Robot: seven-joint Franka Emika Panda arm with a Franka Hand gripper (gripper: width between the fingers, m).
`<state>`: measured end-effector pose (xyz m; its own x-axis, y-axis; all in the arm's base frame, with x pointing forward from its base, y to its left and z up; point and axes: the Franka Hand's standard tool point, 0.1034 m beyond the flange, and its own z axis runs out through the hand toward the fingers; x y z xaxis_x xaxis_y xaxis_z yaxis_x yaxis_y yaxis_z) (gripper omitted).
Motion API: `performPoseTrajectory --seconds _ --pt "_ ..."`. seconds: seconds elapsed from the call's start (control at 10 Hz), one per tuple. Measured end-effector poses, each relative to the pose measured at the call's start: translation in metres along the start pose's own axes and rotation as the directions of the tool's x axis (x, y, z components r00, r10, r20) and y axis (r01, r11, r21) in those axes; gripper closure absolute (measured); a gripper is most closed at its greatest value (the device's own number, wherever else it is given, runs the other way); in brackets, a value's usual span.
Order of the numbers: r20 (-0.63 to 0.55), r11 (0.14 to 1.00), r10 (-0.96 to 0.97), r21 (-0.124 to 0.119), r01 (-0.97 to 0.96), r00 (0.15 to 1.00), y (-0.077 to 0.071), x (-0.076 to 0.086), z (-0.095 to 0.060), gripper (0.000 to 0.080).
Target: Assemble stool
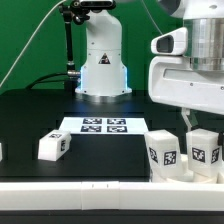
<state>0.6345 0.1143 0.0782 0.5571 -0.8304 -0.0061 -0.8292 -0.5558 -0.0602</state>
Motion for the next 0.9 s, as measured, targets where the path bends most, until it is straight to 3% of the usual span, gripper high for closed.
performPoseTrajectory --seconds 0.2,0.4,0.6,0.9 --pt "0.005 0.975 0.220 0.016 -0.220 0.976 0.0008 -0.0003 0.0007 0.0462" --pt "0.021 0.898 0.439 0.021 -0.440 0.898 0.0002 -0.0016 0.0010 0.0462" --pt "0.045 0.789 0.612 0.039 -0.614 0.789 -0.0015 -0.0032 0.0017 0.0462" --pt "0.073 0.581 0.810 0.027 -0.813 0.581 -0.0029 -0.0023 0.0019 0.0462"
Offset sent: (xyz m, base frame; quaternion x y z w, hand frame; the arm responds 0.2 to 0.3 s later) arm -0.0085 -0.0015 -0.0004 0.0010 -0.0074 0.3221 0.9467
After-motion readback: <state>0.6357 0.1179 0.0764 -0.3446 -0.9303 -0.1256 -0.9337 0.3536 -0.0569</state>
